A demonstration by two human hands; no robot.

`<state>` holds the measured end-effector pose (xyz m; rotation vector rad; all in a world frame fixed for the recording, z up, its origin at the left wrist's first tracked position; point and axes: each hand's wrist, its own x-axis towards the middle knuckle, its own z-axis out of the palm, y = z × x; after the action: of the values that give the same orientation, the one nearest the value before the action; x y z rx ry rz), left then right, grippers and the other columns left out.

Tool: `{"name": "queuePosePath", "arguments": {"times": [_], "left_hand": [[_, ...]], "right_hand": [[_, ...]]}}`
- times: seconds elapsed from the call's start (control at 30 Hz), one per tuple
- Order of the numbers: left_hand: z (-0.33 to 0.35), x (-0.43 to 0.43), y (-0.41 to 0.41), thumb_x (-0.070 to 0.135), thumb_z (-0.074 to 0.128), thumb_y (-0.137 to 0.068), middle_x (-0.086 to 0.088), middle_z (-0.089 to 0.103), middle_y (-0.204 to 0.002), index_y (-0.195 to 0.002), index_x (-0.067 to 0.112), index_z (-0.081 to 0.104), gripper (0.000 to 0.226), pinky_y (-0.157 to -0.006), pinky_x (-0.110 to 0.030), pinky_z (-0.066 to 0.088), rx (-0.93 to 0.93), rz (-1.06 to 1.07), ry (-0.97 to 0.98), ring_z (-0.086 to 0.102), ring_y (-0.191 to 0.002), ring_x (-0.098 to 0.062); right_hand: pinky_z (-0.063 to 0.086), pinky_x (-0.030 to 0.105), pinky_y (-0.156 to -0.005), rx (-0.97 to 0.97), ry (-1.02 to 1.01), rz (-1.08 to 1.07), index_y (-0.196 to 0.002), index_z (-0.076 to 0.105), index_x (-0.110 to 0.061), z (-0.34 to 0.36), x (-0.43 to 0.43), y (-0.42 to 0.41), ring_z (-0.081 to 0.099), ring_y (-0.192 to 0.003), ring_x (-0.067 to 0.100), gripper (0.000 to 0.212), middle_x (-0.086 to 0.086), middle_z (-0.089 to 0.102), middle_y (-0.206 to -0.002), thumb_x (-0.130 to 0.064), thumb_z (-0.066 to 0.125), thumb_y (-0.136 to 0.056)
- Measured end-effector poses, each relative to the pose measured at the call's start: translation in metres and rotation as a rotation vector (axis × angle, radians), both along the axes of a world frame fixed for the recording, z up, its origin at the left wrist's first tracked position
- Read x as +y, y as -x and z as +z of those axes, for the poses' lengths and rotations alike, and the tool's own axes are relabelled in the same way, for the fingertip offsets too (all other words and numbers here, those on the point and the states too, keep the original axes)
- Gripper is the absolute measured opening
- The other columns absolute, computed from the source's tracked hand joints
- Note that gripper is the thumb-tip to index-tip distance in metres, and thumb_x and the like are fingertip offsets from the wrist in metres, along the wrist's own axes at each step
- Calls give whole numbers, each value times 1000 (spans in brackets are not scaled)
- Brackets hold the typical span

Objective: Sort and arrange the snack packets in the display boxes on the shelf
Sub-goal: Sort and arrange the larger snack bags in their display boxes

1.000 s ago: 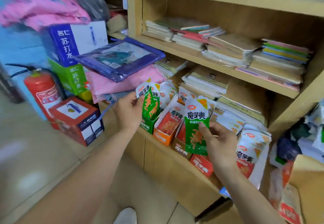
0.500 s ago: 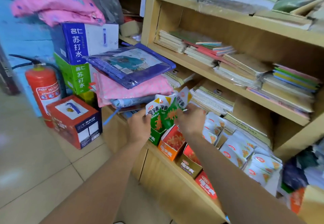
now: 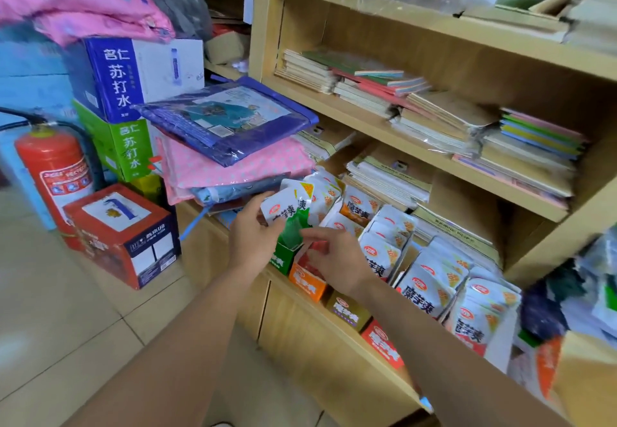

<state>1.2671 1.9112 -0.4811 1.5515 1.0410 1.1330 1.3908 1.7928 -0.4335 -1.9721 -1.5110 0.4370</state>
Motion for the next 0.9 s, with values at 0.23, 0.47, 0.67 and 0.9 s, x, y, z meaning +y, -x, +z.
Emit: {"name": "queuePosePath", "arguments": {"times": [0.23, 0.47, 0.67, 0.9], "left_hand": [[0, -4, -4, 10, 79, -75, -6, 68, -107, -111, 19, 61, 41, -76, -36, 47, 203, 301, -132, 64, -98, -30], [13, -27, -12, 9, 80, -72, -8, 53, -113, -116, 19, 58, 50, -82, -50, 52, 346, 238, -451, 57, -104, -34], [29, -83, -31, 31, 72, -88, 23, 60, -97, -107, 35, 71, 19, -86, -37, 52, 487, -478, -580, 57, -97, -5], [30, -136, -51, 47, 64, -93, 24, 45, -134, -138, 46, 54, 47, -110, -27, 24, 692, -817, -642, 34, -127, 0]], "right_hand": [[48, 38, -86, -476, -243, -130, -104, 74, -23, -16, -99, -40, 58, -101, 22, 28, -8, 70, -106, -8, 72, -81], [35, 45, -98, -560, -126, -204, -121, 69, -26, -32, -154, -52, 47, -127, 24, 45, -5, 58, -136, -17, 80, -78], [49, 48, -83, -476, -191, -285, -114, 71, -23, -23, -173, -70, 54, -102, 23, 41, -4, 65, -112, -25, 86, -75], [51, 28, -84, -302, 6, -164, -117, 70, -25, 1, -218, -103, 57, -95, 11, 40, -10, 60, -105, -10, 77, -80]]}}
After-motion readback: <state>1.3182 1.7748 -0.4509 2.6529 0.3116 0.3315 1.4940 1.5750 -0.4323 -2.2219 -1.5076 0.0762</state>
